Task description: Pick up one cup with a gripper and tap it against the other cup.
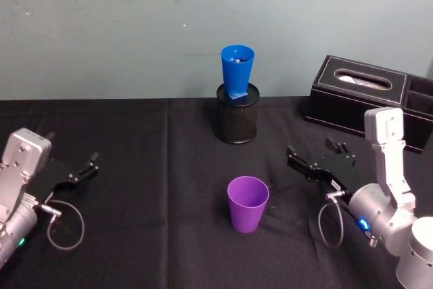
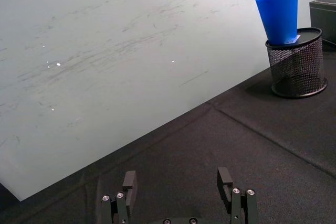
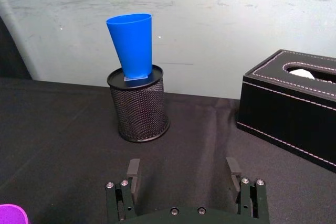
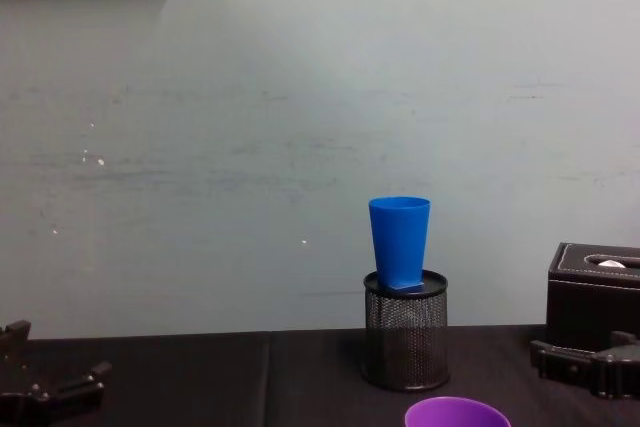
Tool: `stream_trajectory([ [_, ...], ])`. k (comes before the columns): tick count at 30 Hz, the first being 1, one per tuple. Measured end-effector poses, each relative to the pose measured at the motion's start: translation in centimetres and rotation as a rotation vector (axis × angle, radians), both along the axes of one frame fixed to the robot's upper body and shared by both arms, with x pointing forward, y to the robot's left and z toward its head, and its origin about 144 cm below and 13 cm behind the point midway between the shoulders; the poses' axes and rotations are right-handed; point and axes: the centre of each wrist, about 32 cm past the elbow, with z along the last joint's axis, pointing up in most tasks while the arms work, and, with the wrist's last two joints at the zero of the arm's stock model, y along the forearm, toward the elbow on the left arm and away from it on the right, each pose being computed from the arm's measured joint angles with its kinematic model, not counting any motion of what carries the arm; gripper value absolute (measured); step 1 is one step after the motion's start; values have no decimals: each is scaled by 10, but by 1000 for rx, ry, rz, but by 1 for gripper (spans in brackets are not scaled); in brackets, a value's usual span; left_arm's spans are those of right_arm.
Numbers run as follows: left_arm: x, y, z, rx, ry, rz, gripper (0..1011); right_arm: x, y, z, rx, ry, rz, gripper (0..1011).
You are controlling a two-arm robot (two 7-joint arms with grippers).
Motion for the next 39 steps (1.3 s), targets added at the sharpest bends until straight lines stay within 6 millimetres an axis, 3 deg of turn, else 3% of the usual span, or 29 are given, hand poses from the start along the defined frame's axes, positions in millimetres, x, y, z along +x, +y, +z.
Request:
stream_trajectory([
  [39,0,0,0,0,0,0,1000,0,1,0,-5,-10,6,1002],
])
